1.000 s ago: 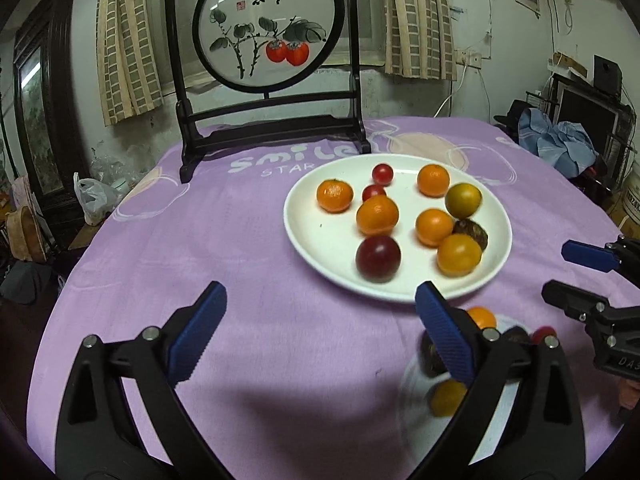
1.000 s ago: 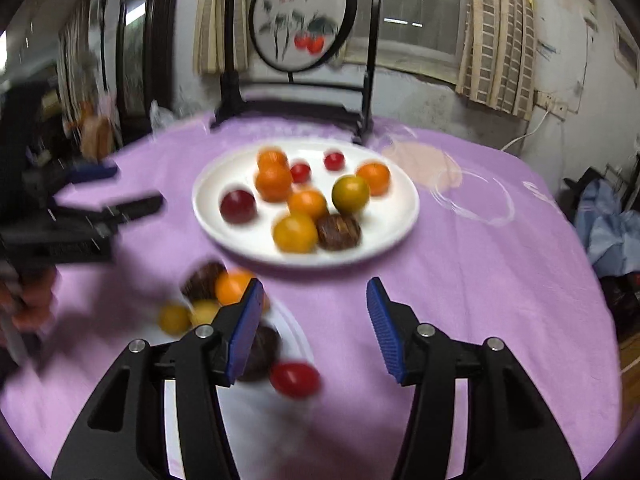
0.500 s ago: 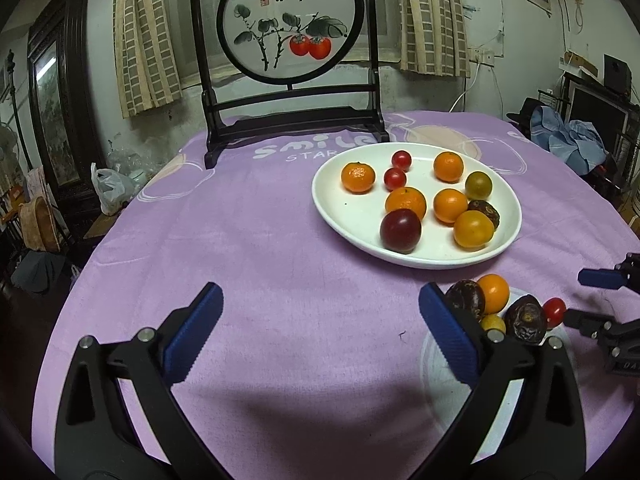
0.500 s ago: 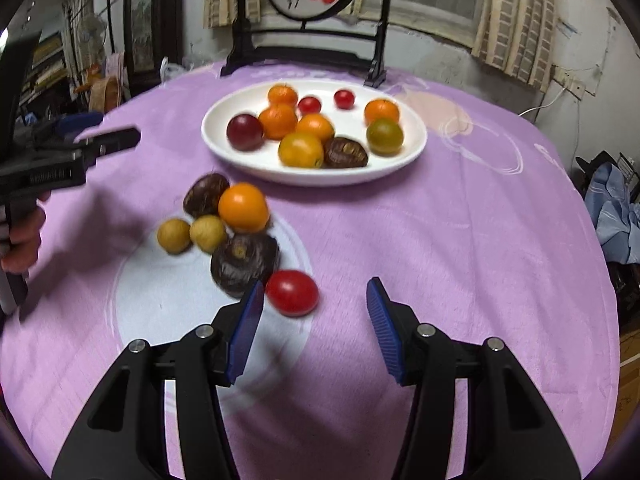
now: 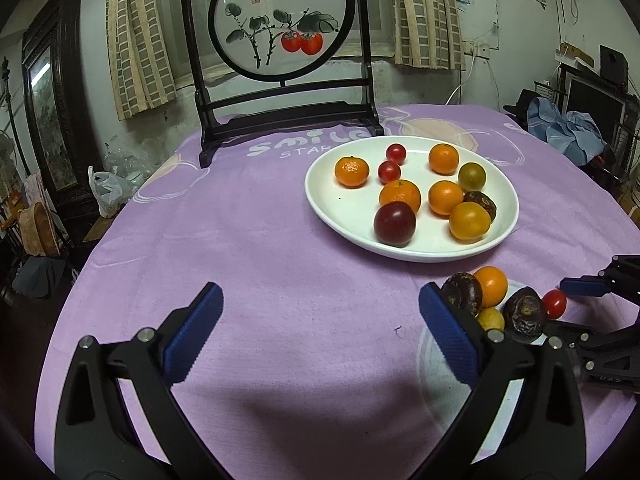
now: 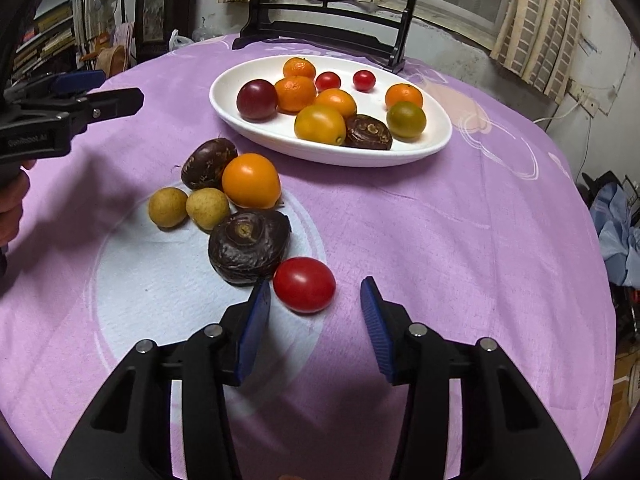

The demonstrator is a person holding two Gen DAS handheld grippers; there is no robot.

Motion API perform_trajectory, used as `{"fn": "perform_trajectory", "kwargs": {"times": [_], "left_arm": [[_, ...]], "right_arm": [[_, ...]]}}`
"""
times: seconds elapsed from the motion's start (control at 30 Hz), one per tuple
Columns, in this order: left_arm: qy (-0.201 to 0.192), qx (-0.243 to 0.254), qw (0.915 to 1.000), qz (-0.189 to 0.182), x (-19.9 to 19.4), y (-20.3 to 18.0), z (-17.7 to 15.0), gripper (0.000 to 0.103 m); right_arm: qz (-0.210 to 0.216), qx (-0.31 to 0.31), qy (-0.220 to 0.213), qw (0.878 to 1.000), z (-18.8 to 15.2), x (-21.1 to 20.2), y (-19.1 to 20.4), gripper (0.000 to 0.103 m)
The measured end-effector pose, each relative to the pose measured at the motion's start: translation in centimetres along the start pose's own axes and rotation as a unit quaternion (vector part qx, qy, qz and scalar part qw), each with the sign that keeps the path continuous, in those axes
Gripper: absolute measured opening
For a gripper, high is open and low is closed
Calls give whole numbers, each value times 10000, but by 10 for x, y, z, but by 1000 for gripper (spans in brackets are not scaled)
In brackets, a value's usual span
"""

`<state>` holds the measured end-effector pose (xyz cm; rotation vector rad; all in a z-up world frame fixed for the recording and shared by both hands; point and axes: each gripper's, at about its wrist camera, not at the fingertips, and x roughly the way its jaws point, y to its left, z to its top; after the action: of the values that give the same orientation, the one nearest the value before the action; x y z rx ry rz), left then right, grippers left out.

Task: Organize fruits
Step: 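Grasp a red cherry tomato with the right tool while the left grasps a yellow fruit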

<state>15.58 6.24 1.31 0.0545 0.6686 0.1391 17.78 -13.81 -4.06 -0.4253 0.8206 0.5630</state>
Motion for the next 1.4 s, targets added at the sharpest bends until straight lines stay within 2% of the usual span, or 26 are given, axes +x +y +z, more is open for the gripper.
{"fn": "perform_trajectory", "kwargs": {"times": [0.2, 0.3, 0.37, 0.4, 0.5, 0.53, 0.63, 0.67, 0.7, 0.8, 0.87, 0.9, 1.17, 1.4], "left_arm": [[97, -41, 9999, -81, 2, 1, -1, 100], [202, 11, 9996, -208, 5, -1, -2, 100], [321, 75, 9985, -443, 7, -5, -3, 100], [409, 127, 9967, -694, 8, -8, -5, 100], [517, 349, 9900, -1266, 6, -21, -9, 98], [525, 492, 9874, -1413, 5, -27, -11, 96], [667, 859, 9786, -1749, 4, -44, -19, 79], [741, 952, 9758, -1822, 5, -49, -22, 70], [802, 1032, 9738, -1860, 6, -53, -24, 63], [936, 1159, 9711, -1863, 12, -62, -29, 54], [1028, 1195, 9693, -1888, 17, -66, -32, 42], [1051, 1235, 9691, -1858, 19, -68, -33, 39], [1052, 1301, 9710, -1707, 23, -72, -38, 36], [1008, 1329, 9727, -1612, 22, -72, -37, 27]], "right_arm": [[66, -142, -115, 9998, 0, 0, 6, 33], [175, 35, -194, 9997, 1, -5, 1, 31], [420, 363, -283, 9981, 1, -10, -7, 31], [553, 569, -348, 9962, 2, -13, -13, 31], [596, 911, -437, 9931, 3, -18, -24, 31], [577, 994, -436, 9924, 3, -18, -28, 31], [504, 1118, -411, 9916, 3, -18, -32, 31], [487, 1145, -398, 9914, 3, -17, -33, 31], [482, 1160, -388, 9913, 3, -17, -33, 31], [478, 1176, -378, 9912, 2, -18, -33, 31], [453, 1147, -366, 9917, 2, -18, -31, 31], [446, 1129, -358, 9920, 3, -17, -30, 31], [392, 1025, -354, 9933, 3, -17, -25, 31], [403, 973, -359, 9938, 2, -20, -22, 31]]}}
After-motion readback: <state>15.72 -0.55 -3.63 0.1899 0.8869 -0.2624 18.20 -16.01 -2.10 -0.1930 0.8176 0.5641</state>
